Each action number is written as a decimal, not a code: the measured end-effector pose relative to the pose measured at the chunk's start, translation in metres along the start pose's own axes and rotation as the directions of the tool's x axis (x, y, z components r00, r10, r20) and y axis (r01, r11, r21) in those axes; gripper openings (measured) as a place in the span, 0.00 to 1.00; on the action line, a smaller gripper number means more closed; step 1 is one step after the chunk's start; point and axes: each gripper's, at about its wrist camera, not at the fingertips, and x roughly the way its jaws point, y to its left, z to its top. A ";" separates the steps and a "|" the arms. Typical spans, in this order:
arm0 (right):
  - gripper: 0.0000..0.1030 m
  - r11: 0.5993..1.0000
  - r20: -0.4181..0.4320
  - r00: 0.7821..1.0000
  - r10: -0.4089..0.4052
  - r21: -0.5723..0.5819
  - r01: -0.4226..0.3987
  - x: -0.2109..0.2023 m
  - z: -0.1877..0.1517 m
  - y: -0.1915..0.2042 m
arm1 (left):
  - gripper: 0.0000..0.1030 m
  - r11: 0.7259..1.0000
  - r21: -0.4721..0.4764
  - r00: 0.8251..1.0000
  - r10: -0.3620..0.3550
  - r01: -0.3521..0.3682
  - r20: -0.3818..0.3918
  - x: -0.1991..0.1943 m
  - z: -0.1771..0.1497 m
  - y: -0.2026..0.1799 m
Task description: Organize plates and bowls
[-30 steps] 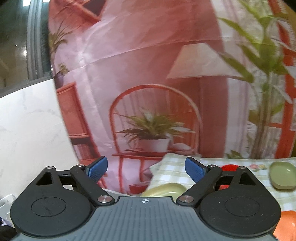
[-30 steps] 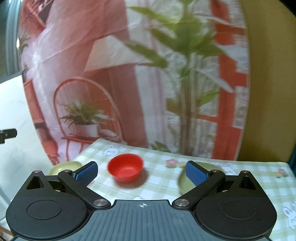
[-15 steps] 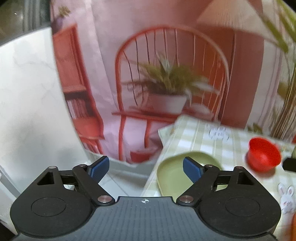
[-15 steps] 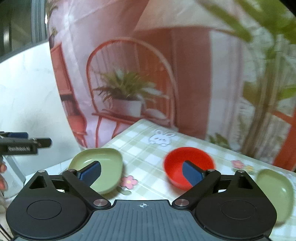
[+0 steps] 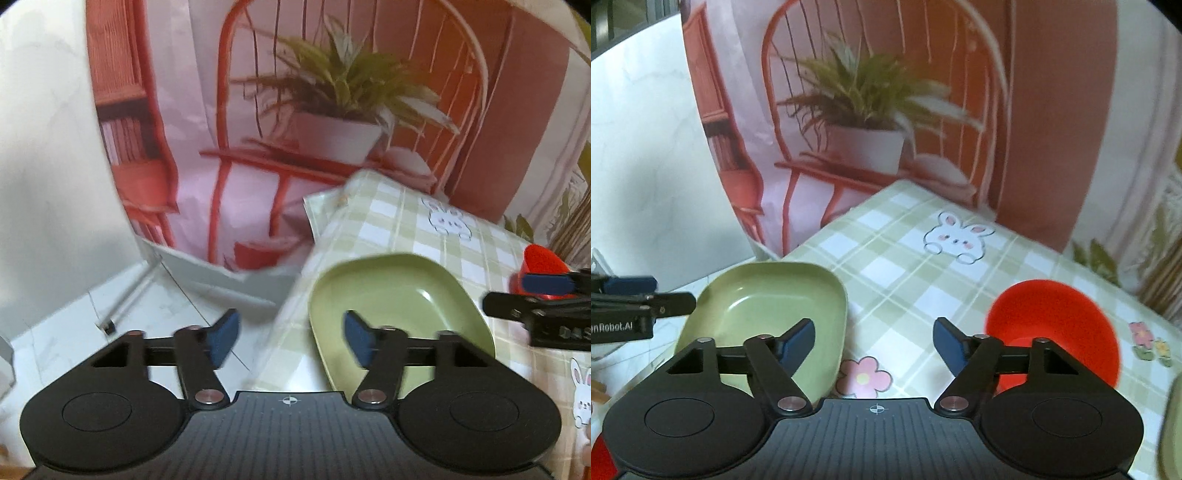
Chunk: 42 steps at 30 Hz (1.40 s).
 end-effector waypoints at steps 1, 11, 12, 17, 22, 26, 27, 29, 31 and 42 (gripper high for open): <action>0.62 1.000 -0.007 1.000 0.004 -0.002 -0.004 0.004 -0.001 0.001 | 0.56 1.000 -0.007 1.000 -0.014 0.014 -0.017 0.003 -0.002 0.001; 0.40 0.999 -0.049 0.998 0.031 -0.035 -0.033 0.028 -0.009 0.014 | 0.35 0.998 -0.036 0.997 -0.047 0.045 -0.056 0.013 -0.008 0.005; 0.37 0.999 -0.051 0.998 0.031 -0.033 -0.033 0.030 -0.010 0.014 | 0.34 0.998 -0.035 0.997 -0.051 0.049 -0.059 0.013 -0.008 0.004; 0.13 0.998 -0.056 0.997 0.045 -0.032 -0.047 0.030 -0.016 0.016 | 0.15 0.995 -0.036 0.993 -0.092 0.089 -0.077 0.015 -0.008 0.003; 0.06 0.999 -0.051 0.997 0.051 0.009 -0.050 0.027 -0.016 0.014 | 0.08 0.996 0.006 0.994 -0.085 0.086 -0.075 0.013 -0.008 -0.005; 0.06 0.998 -0.063 0.997 0.051 0.044 -0.048 0.023 -0.016 0.013 | 0.08 0.996 -0.009 0.992 -0.094 0.094 -0.085 0.013 -0.009 -0.002; 0.05 0.997 -0.068 0.996 0.052 0.057 -0.048 0.021 -0.016 0.012 | 0.08 0.995 -0.011 0.991 -0.097 0.096 -0.089 0.012 -0.008 -0.002; 0.05 0.995 -0.071 0.996 0.056 0.088 -0.049 0.017 -0.016 0.010 | 0.08 0.995 -0.003 0.991 -0.099 0.099 -0.090 0.009 -0.008 -0.002; 0.05 0.991 -0.069 0.996 0.062 0.120 -0.053 0.012 -0.015 0.009 | 0.08 0.995 0.015 0.992 -0.098 0.099 -0.084 0.003 -0.007 -0.004; 0.05 0.976 0.003 0.998 0.064 0.208 -0.063 -0.048 -0.020 -0.005 | 0.08 0.992 0.083 0.995 -0.092 0.096 -0.048 -0.038 0.002 -0.030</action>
